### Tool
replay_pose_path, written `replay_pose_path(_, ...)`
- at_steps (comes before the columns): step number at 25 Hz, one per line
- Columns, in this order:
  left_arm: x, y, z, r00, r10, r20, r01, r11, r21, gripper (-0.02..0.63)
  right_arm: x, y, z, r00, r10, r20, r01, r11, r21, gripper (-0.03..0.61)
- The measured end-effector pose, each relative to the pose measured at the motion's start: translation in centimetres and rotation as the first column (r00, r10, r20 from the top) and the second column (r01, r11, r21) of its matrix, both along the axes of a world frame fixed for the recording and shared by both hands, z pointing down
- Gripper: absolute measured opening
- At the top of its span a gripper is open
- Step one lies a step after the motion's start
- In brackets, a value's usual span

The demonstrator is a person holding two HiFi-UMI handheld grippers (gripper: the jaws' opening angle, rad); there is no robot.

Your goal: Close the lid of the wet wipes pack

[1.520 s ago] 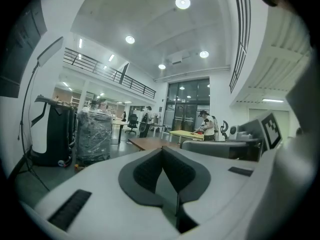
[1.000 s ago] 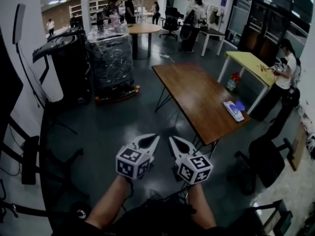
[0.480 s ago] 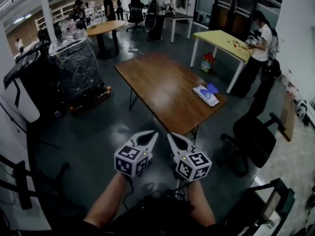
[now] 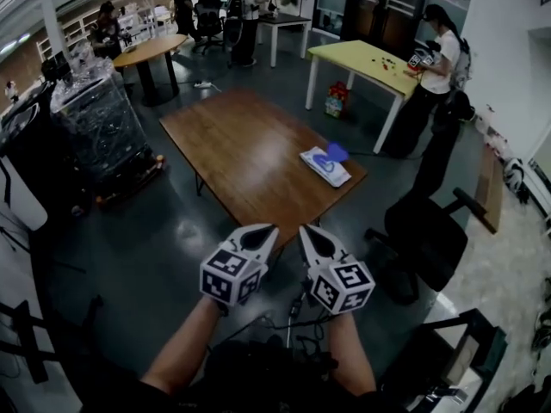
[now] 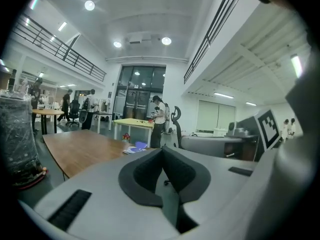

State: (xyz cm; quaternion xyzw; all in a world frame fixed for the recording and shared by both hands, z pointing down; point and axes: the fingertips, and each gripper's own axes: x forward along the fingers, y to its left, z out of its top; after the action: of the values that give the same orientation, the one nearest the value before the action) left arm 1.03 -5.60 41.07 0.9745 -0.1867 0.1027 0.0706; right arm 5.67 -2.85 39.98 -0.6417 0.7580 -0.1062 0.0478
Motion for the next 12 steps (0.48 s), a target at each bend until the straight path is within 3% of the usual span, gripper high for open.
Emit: replay_pose_path(12,10.3,-3.4,1.0,0.992,0.125,0.029,-0.125,0.992,-0.014,0.007,11.6,-2.6,0.7,0.981,0.194,0.024,-0.194,0.981,-0.002,0.009)
